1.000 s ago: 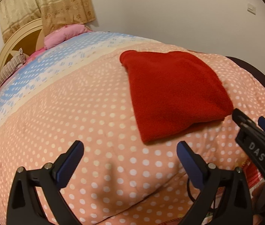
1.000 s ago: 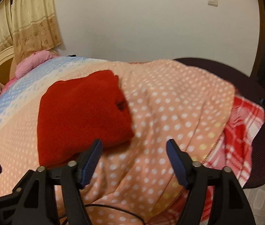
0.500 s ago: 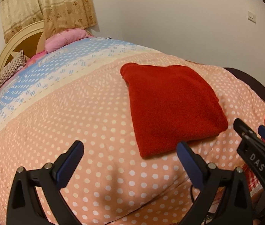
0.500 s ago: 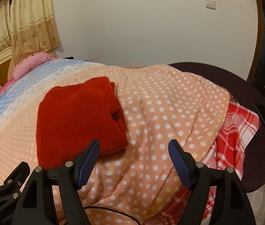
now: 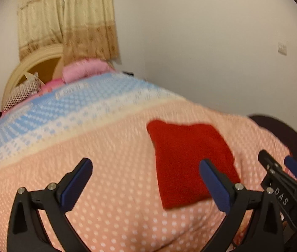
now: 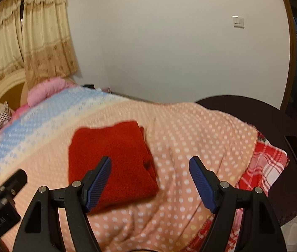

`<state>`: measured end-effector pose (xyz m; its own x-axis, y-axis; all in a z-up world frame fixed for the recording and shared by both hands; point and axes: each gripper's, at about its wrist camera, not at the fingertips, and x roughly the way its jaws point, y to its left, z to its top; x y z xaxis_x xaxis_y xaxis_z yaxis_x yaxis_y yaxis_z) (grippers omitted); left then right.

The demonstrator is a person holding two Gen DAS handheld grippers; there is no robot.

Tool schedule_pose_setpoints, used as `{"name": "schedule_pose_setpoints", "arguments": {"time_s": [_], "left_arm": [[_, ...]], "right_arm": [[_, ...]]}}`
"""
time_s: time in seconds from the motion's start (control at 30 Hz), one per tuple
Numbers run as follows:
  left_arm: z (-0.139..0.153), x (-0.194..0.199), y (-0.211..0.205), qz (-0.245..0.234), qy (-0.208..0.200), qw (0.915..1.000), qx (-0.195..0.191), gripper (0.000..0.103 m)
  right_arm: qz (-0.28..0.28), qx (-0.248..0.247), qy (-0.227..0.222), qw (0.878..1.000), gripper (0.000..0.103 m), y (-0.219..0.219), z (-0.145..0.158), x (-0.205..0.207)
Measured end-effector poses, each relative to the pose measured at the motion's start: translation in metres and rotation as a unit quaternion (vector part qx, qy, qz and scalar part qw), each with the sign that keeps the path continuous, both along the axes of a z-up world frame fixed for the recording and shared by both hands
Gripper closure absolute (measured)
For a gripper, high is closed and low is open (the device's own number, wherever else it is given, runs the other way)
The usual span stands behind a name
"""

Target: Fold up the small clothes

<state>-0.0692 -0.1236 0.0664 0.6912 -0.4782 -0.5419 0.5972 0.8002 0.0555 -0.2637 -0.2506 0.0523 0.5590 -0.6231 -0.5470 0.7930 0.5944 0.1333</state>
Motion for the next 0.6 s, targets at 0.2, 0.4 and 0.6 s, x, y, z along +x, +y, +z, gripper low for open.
{"name": "schedule_pose_setpoints", "arguments": {"time_s": [0.2,0.4,0.6], "left_arm": [[0.015,-0.004,0.008,0.001,-0.010,0.9990,-0.043,0.000],[0.018,-0.011,0.016,0.010,-0.030,0.9975,-0.063,0.000],[0.019,-0.011,0.018,0.015,-0.032,0.9969,-0.071,0.000]], "right_arm": [[0.017,-0.033,-0.036,0.999,0.021,0.007,0.033,-0.006],[0.046,-0.049,-0.083,0.994,0.010,0.017,0.062,-0.009],[0.074,-0.102,-0.094,0.988,0.010,0.035,0.083,-0.006]]}}
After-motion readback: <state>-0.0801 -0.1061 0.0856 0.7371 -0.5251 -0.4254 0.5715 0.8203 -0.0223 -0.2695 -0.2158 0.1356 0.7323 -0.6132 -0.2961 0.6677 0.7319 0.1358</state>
